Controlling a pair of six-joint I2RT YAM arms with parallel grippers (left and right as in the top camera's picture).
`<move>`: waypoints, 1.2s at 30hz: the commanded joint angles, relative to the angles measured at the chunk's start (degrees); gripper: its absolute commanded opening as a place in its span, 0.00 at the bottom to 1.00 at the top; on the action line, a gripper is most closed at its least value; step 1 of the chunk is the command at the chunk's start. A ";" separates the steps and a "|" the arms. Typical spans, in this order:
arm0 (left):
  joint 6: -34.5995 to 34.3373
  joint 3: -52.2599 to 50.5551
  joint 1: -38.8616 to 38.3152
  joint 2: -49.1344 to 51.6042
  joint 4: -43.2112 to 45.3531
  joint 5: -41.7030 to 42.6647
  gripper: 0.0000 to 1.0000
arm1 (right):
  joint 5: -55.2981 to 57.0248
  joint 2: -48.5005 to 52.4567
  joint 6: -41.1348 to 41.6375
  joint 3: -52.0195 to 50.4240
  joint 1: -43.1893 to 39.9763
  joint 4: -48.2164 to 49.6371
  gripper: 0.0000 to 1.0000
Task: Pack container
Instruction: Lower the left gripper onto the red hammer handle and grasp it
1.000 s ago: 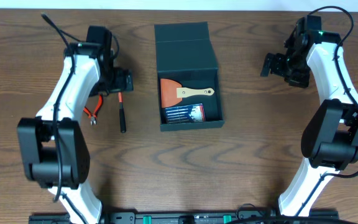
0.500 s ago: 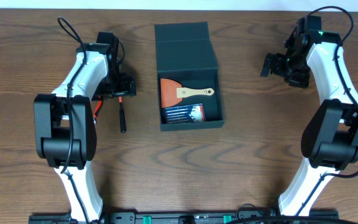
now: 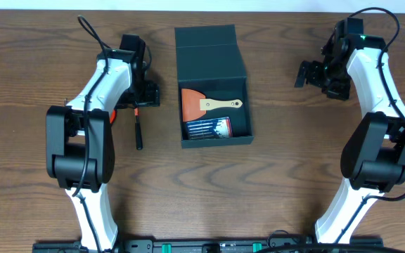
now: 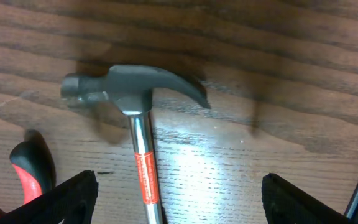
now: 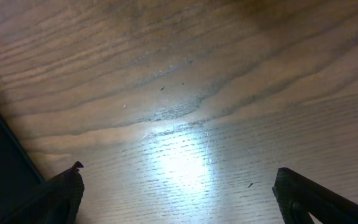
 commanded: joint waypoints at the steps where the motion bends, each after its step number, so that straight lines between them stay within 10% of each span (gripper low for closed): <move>1: -0.09 0.59 0.15 1.18 0.17 -3.13 0.83 | -0.46 0.48 1.05 -0.28 0.26 -0.57 0.99; 20: -0.15 0.59 0.22 5.31 -0.17 -2.99 0.83 | -0.48 0.48 1.05 -0.28 0.26 -1.84 0.99; 36: -1.64 0.59 0.22 5.31 -2.43 -2.34 0.52 | -0.46 0.48 1.05 -0.28 0.26 -1.81 0.99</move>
